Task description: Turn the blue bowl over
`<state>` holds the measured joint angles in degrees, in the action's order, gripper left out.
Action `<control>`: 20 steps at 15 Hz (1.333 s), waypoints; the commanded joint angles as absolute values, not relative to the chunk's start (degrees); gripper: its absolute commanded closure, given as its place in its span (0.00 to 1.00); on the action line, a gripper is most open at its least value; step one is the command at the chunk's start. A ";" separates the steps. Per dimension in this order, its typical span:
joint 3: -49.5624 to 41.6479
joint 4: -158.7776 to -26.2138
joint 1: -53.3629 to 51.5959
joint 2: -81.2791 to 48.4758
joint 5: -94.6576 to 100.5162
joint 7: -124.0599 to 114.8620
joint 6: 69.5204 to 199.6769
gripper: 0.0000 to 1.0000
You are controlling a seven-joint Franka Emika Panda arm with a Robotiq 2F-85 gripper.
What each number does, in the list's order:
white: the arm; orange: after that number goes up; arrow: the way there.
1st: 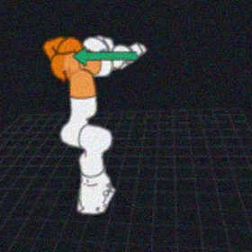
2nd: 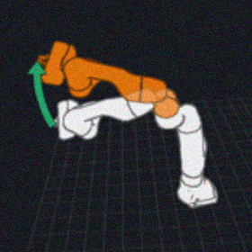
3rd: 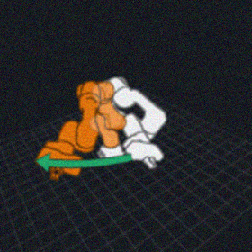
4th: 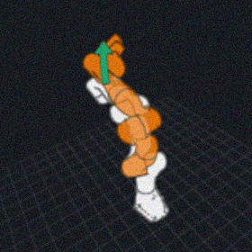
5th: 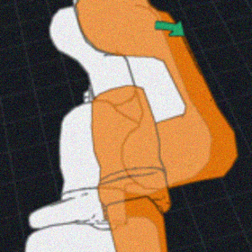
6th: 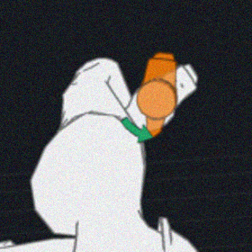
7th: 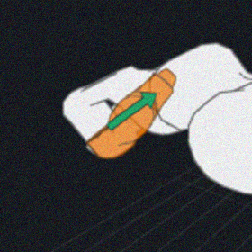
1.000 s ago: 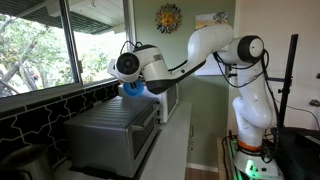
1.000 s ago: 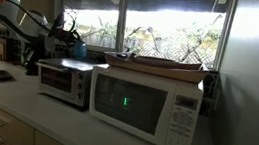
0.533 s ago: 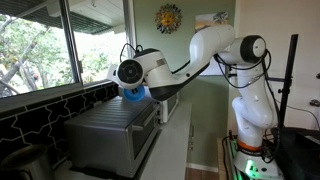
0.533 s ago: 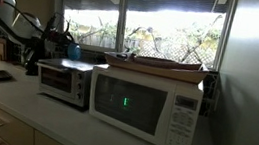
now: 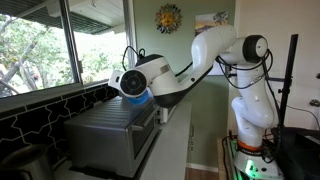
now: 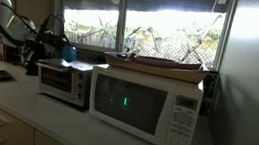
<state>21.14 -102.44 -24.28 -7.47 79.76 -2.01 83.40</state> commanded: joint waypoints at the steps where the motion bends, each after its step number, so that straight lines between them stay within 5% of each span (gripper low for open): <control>1: 21.90 -103.09 -25.45 -8.65 80.88 -4.09 77.97 0.98; 20: 22.46 -101.33 -29.16 -16.92 92.26 -7.64 72.29 0.98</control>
<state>22.22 -102.09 -28.60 -15.34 91.60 -6.78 74.35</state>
